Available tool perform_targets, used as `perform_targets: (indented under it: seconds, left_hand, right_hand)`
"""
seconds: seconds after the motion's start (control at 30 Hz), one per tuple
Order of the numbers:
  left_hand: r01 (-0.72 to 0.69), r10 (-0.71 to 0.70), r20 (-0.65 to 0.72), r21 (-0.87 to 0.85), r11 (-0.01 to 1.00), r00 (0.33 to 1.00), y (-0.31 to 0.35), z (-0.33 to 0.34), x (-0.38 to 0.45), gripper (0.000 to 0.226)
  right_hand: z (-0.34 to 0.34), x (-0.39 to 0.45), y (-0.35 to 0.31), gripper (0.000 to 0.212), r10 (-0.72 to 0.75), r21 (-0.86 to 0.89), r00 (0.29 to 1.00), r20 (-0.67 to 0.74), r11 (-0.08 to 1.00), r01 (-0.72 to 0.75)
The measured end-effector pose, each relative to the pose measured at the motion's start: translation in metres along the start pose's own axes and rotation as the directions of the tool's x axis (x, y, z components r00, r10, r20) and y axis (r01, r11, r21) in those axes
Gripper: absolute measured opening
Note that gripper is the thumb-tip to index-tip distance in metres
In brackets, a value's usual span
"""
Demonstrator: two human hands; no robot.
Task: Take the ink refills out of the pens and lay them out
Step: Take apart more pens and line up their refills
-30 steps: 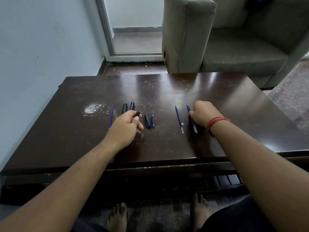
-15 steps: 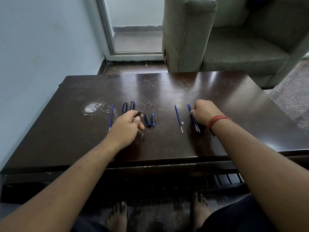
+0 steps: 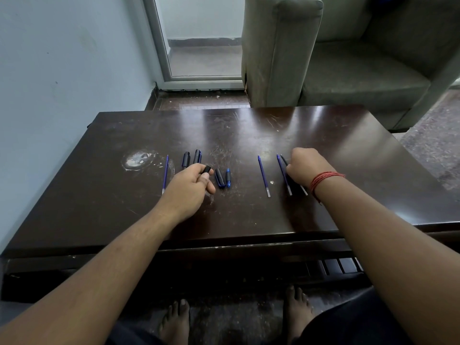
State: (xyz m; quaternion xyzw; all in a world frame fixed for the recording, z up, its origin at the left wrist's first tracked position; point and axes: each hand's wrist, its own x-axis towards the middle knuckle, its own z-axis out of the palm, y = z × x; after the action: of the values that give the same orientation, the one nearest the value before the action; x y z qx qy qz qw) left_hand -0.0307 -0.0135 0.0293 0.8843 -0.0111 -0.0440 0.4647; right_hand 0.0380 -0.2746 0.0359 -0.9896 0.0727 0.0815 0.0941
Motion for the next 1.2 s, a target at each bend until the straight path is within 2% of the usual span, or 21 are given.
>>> perform_targets:
  seconds: [0.1, 0.23, 0.5, 0.7, 0.8, 0.83, 0.87, 0.9, 0.93, 0.97, 1.0, 1.03, 1.1, 1.2]
  left_hand:
    - [0.004, -0.004, 0.000, 0.002, 1.000, 1.000, -0.001, 0.000, 0.000, 0.021]
    - [0.001, -0.001, 0.002, 0.005, 1.000, 1.000, -0.003, 0.001, 0.000, 0.022]
    - [0.005, -0.004, 0.017, -0.012, 1.000, 1.000, -0.001, 0.001, -0.001, 0.022]
    - [0.001, -0.001, 0.024, 0.001, 1.000, 1.000, 0.000, 0.001, -0.001, 0.022]
    - [-0.004, 0.004, 0.032, -0.010, 1.000, 0.999, 0.001, 0.001, -0.002, 0.021]
    - [-0.012, 0.012, 0.033, -0.015, 1.000, 0.999, 0.001, 0.001, -0.003, 0.020]
    - [-0.020, 0.021, 0.034, -0.020, 1.000, 0.999, 0.002, 0.001, -0.003, 0.019]
    - [-0.027, 0.028, 0.038, -0.027, 0.999, 0.999, 0.002, 0.001, -0.004, 0.018]
    - [-0.033, 0.035, 0.045, -0.037, 0.999, 0.998, 0.003, 0.002, -0.004, 0.017]
    - [-0.040, 0.043, 0.057, -0.052, 0.998, 0.997, 0.003, 0.003, -0.004, 0.017]
    - [-0.047, 0.052, 0.073, -0.068, 0.997, 0.996, 0.004, 0.004, -0.005, 0.016]
    - [-0.054, 0.062, 0.091, -0.082, 0.995, 0.994, 0.004, 0.005, -0.005, 0.016]
    - [-0.076, 0.087, 0.115, -0.092, 0.993, 0.990, 0.005, 0.007, -0.007, 0.015]
    - [-0.112, 0.121, 0.121, -0.076, 0.991, 0.985, 0.007, 0.010, -0.008, 0.014]
  right_hand:
    - [-0.002, 0.000, 0.000, 0.019, 0.000, -0.077, 1.000, 0.012, 0.997, 0.001]
    - [-0.003, -0.001, 0.002, 0.011, -0.035, -0.157, 0.999, 0.022, 0.987, 0.038]
    - [-0.004, -0.005, -0.001, 0.015, -0.083, -0.227, 0.996, 0.013, 0.970, 0.084]
    - [-0.010, -0.003, -0.003, 0.011, -0.049, -0.045, 0.999, -0.014, 0.998, 0.048]
    - [-0.011, 0.004, 0.003, 0.010, -0.051, 0.190, 0.985, -0.163, 0.978, 0.082]
    - [-0.012, 0.007, 0.003, 0.010, -0.035, 0.330, 0.974, -0.222, 0.938, 0.109]
    - [-0.015, 0.007, 0.002, 0.011, -0.008, 0.518, 0.968, -0.252, 0.844, 0.141]
    - [-0.019, 0.007, 0.000, 0.011, 0.019, 0.729, 0.972, -0.235, 0.665, 0.163]
    - [-0.023, 0.004, -0.004, 0.012, 0.030, 0.894, 0.983, -0.183, 0.421, 0.154]
    - [-0.026, 0.001, -0.007, 0.013, 0.013, 0.973, 0.992, -0.129, 0.192, 0.124]
    - [-0.028, -0.003, -0.011, 0.013, -0.016, 0.995, 0.996, -0.092, 0.031, 0.093]
    - [-0.028, -0.007, -0.013, 0.012, -0.040, 0.996, 0.997, -0.069, -0.058, 0.067]
    - [-0.024, -0.011, -0.018, 0.010, -0.076, 0.987, 0.996, -0.044, -0.157, 0.032]
    - [-0.020, -0.015, -0.024, 0.010, -0.085, 0.979, 0.996, -0.033, -0.202, 0.015]
